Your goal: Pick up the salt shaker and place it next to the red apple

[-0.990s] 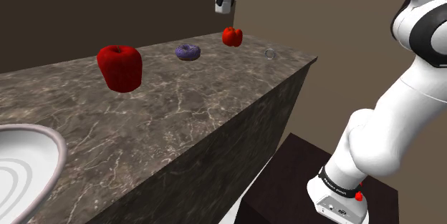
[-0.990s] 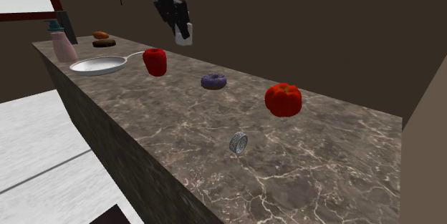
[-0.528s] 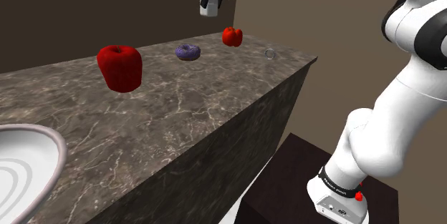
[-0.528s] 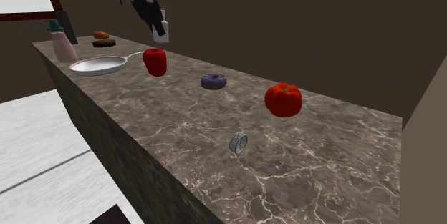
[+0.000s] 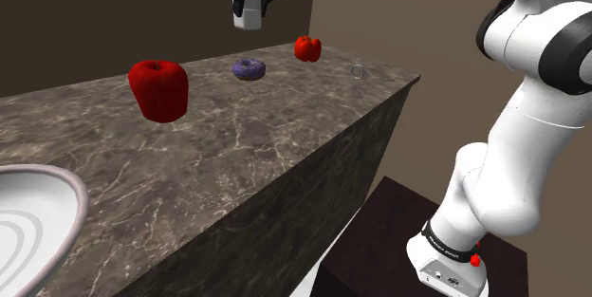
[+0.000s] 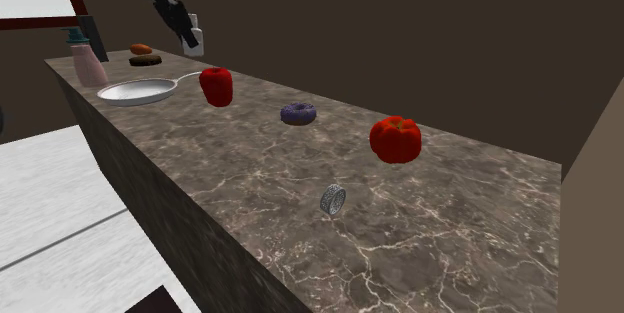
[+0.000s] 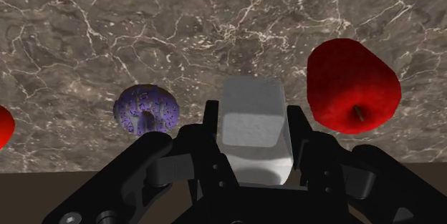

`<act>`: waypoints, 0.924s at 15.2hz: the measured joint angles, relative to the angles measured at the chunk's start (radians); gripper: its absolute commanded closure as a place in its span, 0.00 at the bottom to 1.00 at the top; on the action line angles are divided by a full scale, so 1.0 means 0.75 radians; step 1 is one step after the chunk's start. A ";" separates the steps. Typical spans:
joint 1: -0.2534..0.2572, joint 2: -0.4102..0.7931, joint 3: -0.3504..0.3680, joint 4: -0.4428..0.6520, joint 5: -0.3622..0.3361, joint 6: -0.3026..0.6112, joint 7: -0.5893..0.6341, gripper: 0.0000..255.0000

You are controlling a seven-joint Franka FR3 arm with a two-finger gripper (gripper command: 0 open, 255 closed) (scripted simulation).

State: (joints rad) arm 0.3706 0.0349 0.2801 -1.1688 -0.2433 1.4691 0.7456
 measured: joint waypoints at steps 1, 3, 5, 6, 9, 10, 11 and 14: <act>0.024 0.038 0.020 0.058 -0.023 -0.030 0.030 1.00; 0.073 0.088 0.056 0.116 -0.063 -0.057 0.096 1.00; 0.148 0.188 0.096 0.262 -0.129 -0.128 0.163 1.00; 0.174 0.225 0.105 0.316 -0.153 -0.154 0.180 1.00; 0.170 0.192 0.109 0.218 -0.139 -0.095 0.212 1.00; 0.162 0.175 0.108 0.177 -0.130 -0.070 0.215 1.00; 0.152 0.154 0.106 0.127 -0.118 -0.039 0.218 1.00; 0.131 0.097 0.099 -0.011 -0.090 0.046 0.228 1.00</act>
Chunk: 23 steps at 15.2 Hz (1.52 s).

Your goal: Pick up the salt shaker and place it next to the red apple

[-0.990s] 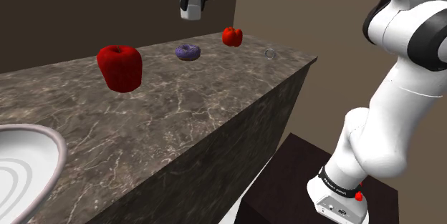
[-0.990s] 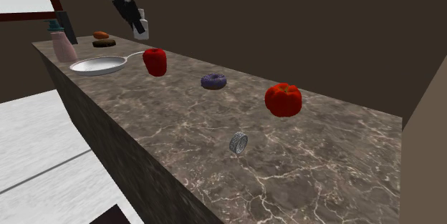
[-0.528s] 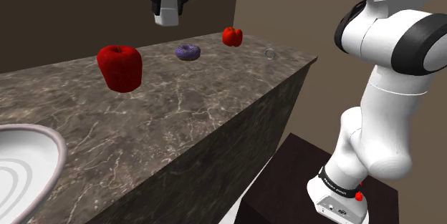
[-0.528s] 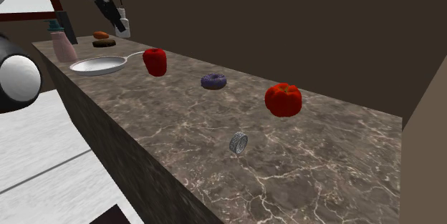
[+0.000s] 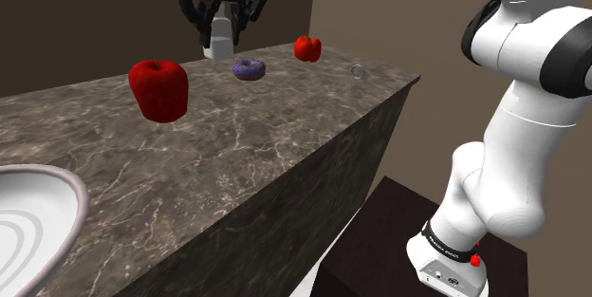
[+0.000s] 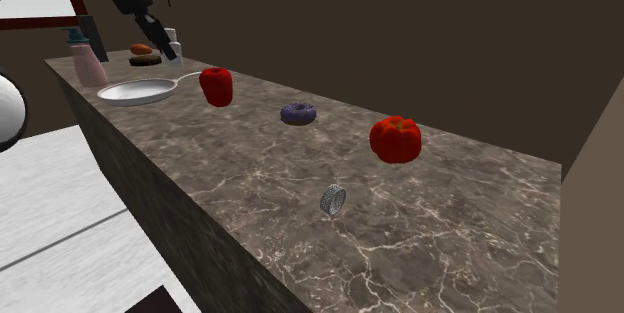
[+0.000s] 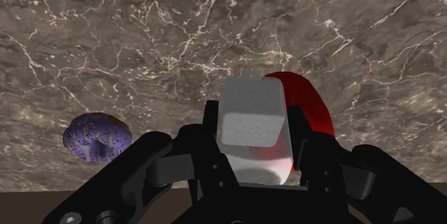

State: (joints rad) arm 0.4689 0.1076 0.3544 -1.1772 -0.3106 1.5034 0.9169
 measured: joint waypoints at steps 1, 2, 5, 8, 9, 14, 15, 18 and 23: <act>-0.005 -0.013 -0.002 -0.037 0.007 0.025 0.002 1.00; -0.010 -0.032 -0.004 -0.078 0.015 0.048 0.005 1.00; -0.022 -0.068 -0.011 -0.177 0.031 0.115 0.010 1.00; -0.028 -0.096 -0.015 -0.271 0.042 0.181 0.021 1.00; -0.031 -0.109 -0.017 -0.306 0.047 0.205 0.023 1.00; -0.041 -0.153 -0.026 -0.453 0.062 0.310 0.035 1.00; -0.042 -0.159 -0.027 -0.478 0.064 0.330 0.038 1.00; -0.046 -0.178 -0.032 -0.552 0.069 0.386 0.044 1.00; -0.049 -0.199 -0.035 -0.667 0.071 0.480 0.063 1.00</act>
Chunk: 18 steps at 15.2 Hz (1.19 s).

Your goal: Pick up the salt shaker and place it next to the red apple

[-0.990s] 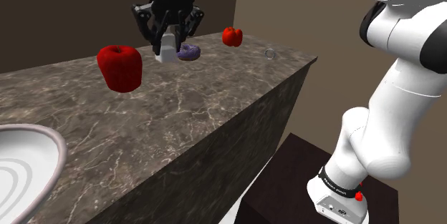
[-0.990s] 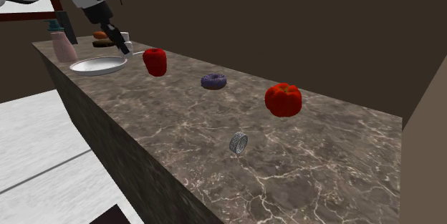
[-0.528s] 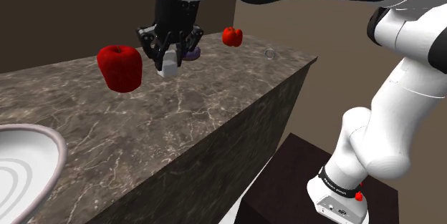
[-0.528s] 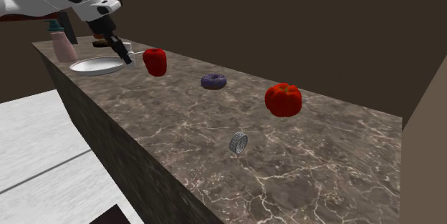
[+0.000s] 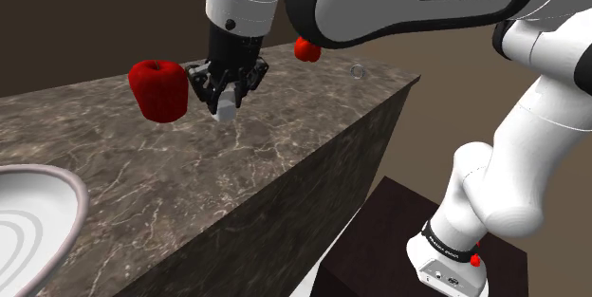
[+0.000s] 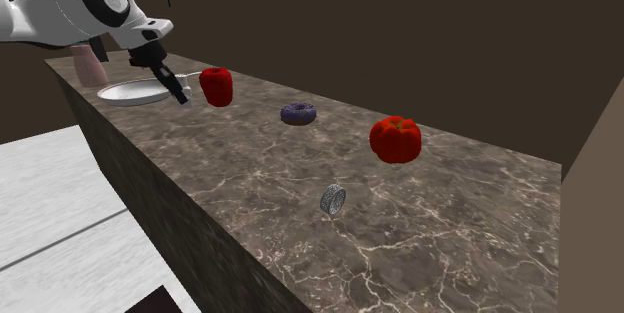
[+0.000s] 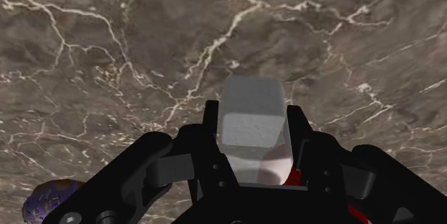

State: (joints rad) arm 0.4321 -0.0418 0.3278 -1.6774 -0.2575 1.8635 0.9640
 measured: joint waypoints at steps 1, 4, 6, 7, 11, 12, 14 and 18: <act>0.000 -0.003 0.000 -0.022 -0.001 0.018 0.006 1.00; -0.003 -0.016 -0.004 -0.089 0.000 0.073 0.013 1.00; -0.003 -0.015 -0.003 -0.121 -0.003 0.105 0.022 1.00; -0.002 -0.016 -0.003 -0.128 -0.004 0.111 0.024 1.00; -0.002 -0.016 -0.003 -0.133 -0.004 0.116 0.026 1.00; -0.002 -0.016 -0.003 -0.133 -0.004 0.116 0.026 1.00; -0.002 -0.016 -0.003 -0.133 -0.004 0.117 0.026 0.00; -0.002 -0.016 -0.003 -0.133 -0.004 0.117 0.026 0.00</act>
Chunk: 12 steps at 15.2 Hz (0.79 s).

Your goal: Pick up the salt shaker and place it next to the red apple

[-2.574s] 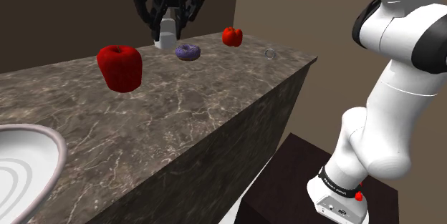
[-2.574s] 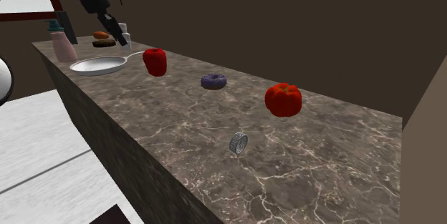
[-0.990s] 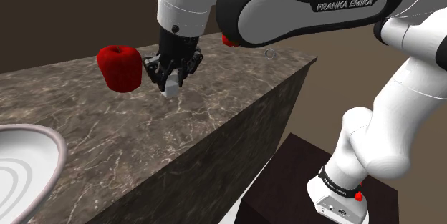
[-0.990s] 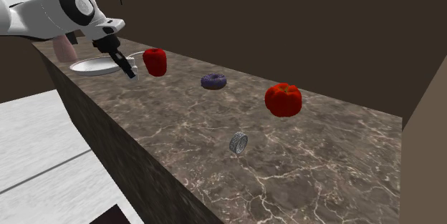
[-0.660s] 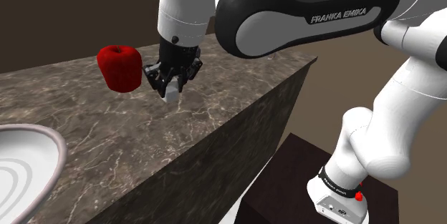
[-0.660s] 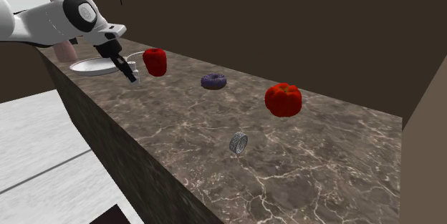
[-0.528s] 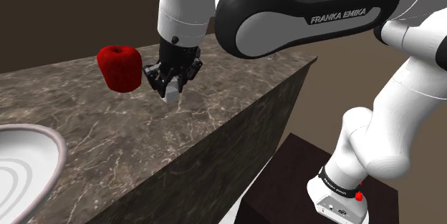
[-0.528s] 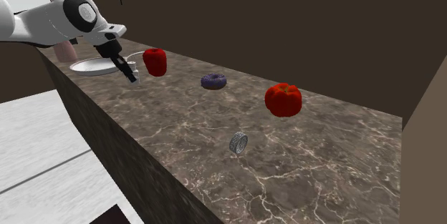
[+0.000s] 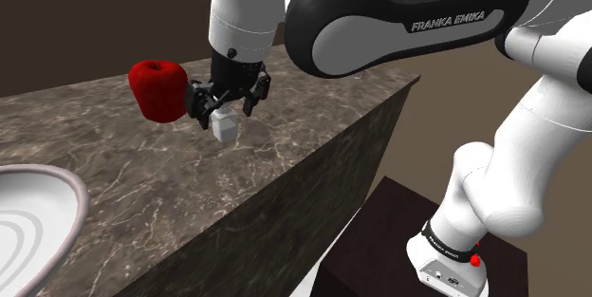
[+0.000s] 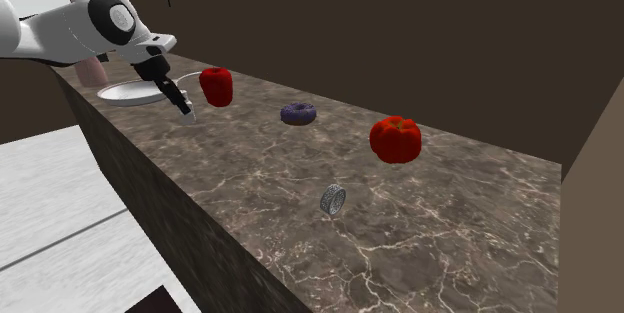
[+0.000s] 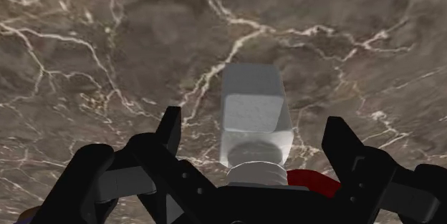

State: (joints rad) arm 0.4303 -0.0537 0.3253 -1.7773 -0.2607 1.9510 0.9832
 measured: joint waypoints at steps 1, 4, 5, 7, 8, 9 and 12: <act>0.000 0.000 0.000 0.000 0.000 0.000 0.000 0.00; 0.008 -0.012 0.008 0.071 0.008 -0.082 -0.007 0.00; 0.012 -0.024 0.013 0.098 0.013 -0.121 -0.007 0.00; 0.014 -0.023 0.015 0.128 0.015 -0.150 -0.012 0.00; 0.014 -0.025 0.016 0.130 0.015 -0.155 -0.012 0.00; 0.014 -0.025 0.016 0.131 0.016 -0.157 -0.012 0.00; 0.014 -0.026 0.016 0.132 0.016 -0.159 -0.012 0.00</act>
